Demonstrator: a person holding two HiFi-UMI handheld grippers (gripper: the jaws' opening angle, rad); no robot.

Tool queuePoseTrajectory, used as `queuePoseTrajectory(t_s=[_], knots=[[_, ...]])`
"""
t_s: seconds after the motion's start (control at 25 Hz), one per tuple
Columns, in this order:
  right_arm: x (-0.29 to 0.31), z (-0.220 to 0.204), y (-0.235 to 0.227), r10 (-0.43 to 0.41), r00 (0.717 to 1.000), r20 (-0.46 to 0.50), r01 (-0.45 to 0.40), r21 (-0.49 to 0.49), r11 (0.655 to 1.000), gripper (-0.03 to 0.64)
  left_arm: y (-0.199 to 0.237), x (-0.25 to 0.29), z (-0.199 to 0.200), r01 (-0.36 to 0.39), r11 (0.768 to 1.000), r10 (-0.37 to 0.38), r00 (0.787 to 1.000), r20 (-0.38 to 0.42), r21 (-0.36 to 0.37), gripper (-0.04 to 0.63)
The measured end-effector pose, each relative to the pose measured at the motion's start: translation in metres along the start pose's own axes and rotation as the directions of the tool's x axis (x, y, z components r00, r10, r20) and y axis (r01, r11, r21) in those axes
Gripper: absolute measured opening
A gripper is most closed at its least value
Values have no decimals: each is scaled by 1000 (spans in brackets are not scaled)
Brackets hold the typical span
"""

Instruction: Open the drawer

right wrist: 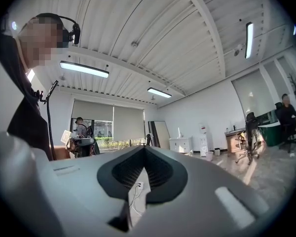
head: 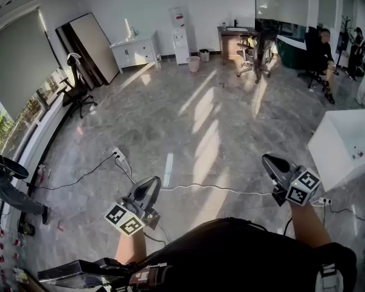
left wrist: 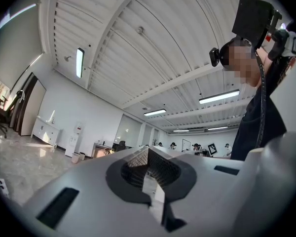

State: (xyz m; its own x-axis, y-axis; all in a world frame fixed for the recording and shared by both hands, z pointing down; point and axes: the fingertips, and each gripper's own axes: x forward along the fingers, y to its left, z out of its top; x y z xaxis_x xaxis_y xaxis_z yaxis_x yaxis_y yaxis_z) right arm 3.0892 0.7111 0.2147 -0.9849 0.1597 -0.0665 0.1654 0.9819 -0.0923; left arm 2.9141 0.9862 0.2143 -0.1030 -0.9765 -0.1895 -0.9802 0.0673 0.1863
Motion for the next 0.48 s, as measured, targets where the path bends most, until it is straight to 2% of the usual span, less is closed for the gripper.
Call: queuePoseTrajectory(t_s=[0.48], knots=[[-3, 0, -5, 4, 1000, 4, -4, 6, 1000, 2, 1, 8, -2, -9, 1000, 9, 1000, -18, -24, -9]])
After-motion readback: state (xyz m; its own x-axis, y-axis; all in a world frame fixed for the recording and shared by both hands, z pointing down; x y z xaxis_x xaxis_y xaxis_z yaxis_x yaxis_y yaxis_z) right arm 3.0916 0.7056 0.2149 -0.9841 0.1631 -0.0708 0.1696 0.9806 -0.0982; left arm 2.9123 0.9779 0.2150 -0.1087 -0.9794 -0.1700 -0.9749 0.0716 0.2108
